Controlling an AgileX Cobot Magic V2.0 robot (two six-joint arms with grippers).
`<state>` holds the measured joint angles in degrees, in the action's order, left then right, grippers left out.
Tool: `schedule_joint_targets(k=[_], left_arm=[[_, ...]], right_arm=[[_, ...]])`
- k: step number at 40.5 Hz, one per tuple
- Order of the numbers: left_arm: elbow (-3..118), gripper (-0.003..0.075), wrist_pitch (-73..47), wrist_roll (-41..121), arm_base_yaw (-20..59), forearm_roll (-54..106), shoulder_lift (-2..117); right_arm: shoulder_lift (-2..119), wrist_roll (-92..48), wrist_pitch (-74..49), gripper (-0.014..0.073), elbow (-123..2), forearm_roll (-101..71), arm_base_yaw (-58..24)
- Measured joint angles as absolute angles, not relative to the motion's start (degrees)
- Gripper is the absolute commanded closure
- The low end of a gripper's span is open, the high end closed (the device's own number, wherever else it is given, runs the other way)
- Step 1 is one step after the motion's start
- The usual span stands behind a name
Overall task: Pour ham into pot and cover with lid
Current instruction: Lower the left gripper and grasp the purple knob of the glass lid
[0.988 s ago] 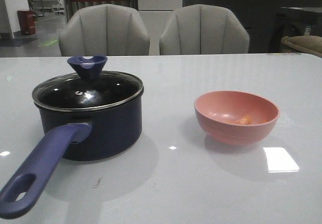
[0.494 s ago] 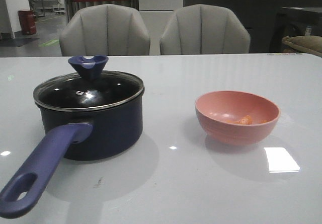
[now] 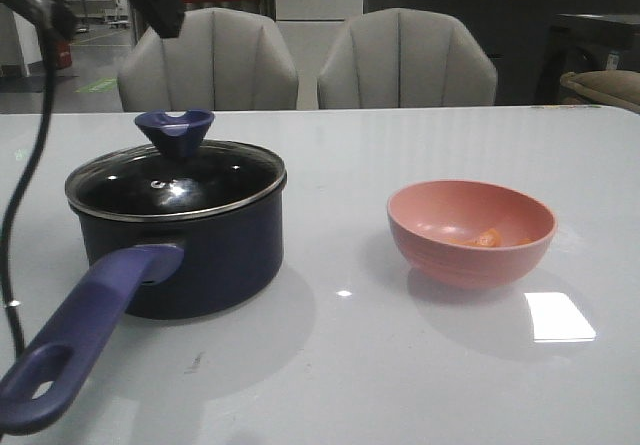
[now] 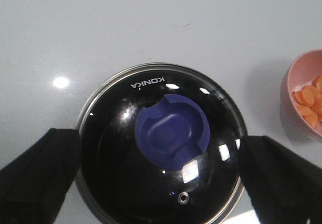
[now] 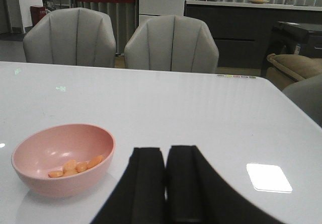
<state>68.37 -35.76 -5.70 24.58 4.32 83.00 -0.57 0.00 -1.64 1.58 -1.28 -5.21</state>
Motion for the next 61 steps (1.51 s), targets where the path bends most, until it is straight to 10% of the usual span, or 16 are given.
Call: schedule_joint_targets(k=[38,54,61], left_arm=[[91.02,0.0051,-58.90,-19.96,29.58,-3.35,106.64],[91.02,0.0422,-58.85,-20.97,29.58,-3.61,107.01],[91.07,0.0461,-58.85,-20.97,29.58,-3.61,107.01]], right_arm=[[-0.57,0.00,-1.64,0.0439,1.58,-1.28,-5.21],[-0.57,0.00,-1.64,0.0439,1.58,-1.28,-5.21],[-0.57,0.00,-1.64,0.0439,1.58,-1.28,-5.21]])
